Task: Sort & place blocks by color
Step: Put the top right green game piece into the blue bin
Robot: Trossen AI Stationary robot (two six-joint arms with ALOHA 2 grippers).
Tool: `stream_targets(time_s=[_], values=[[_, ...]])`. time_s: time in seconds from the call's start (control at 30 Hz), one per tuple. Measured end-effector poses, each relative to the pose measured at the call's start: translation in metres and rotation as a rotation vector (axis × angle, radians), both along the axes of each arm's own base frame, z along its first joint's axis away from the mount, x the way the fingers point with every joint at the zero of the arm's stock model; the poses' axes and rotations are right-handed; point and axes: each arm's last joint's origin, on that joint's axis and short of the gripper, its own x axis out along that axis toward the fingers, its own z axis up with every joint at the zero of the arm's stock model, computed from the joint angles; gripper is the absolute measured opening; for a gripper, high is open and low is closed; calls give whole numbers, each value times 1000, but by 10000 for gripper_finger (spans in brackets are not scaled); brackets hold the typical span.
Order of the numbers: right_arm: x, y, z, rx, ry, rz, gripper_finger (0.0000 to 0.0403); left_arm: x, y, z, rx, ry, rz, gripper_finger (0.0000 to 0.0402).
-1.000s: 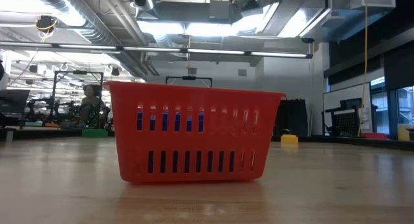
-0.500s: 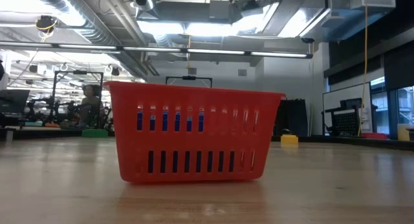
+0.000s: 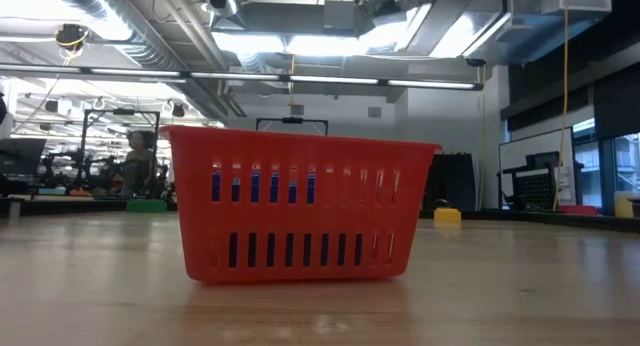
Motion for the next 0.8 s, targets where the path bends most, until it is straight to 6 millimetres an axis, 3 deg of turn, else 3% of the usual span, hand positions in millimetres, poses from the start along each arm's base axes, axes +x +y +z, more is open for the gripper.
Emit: stream_targets(time_s=[0.3, 0.8], values=[[-2, -3, -34, -160, 27, 197, 141, 0, 0, 0, -1, 0, 6, 0], [5, 2, -51, -259, -38, 231, 144, 0, 1, 0, -5, -1, 30, 0]])
